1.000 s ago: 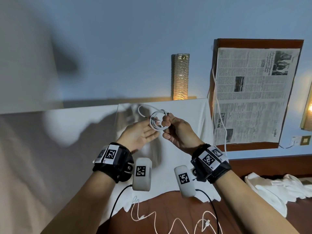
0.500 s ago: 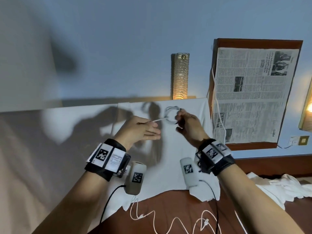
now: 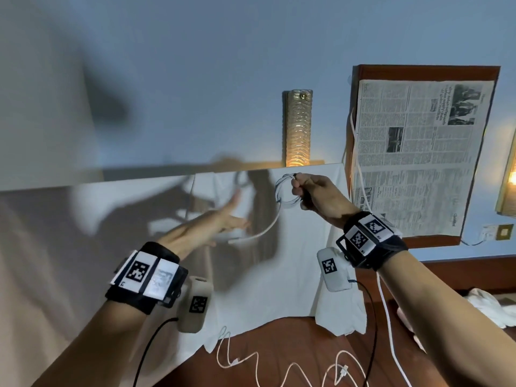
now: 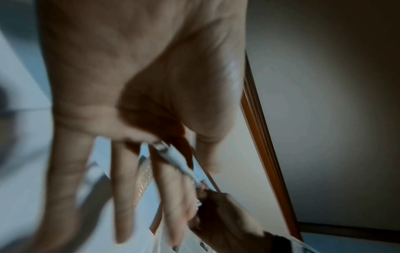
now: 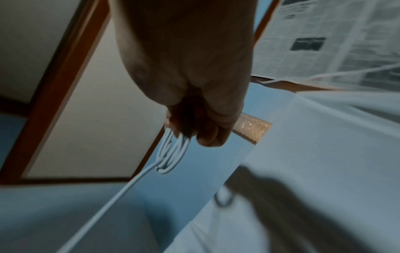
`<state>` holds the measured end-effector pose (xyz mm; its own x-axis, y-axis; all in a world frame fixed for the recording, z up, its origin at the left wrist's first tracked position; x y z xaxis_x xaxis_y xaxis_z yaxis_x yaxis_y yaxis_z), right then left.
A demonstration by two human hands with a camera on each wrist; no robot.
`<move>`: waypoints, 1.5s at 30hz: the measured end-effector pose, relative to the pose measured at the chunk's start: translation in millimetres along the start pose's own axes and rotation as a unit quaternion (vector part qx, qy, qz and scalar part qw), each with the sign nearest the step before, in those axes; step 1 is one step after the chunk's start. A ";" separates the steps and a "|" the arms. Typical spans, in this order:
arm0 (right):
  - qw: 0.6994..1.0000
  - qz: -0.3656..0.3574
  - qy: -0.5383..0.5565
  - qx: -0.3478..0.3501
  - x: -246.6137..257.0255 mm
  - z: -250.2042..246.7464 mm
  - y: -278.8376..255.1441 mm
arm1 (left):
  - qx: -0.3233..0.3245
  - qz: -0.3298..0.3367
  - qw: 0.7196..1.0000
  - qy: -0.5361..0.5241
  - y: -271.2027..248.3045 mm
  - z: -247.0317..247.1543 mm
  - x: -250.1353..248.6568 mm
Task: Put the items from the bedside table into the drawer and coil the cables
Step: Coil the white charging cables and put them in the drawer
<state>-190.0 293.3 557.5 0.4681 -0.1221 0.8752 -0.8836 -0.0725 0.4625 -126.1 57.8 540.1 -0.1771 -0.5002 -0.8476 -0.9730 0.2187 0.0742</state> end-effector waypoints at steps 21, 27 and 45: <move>0.989 -0.090 -0.083 0.088 21.4 38.3 -15.0 | -0.075 0.097 0.991 -0.050 29.2 19.0 -29.2; 0.909 -0.329 -0.252 0.050 25.1 37.4 -42.6 | -0.196 0.097 0.970 -0.109 34.0 7.0 -24.0; 0.964 -0.117 0.223 -0.090 9.7 38.2 -65.1 | -0.189 0.024 0.893 -0.407 36.5 22.6 -22.1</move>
<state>-127.7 259.0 530.5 0.6401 0.3178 0.6995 -0.7603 0.1311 0.6362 -154.3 95.8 549.7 -0.2033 0.3112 -0.9283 -0.9750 -0.1516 0.1627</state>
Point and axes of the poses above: each hand's wrist, its own y-axis towards the middle knuckle, its own z-axis out of the palm, x = y × z, the point moved 3 cm from there along y, towards the middle knuckle, and after that the axes turned 4 degrees about -x, right-handed, at the moved point
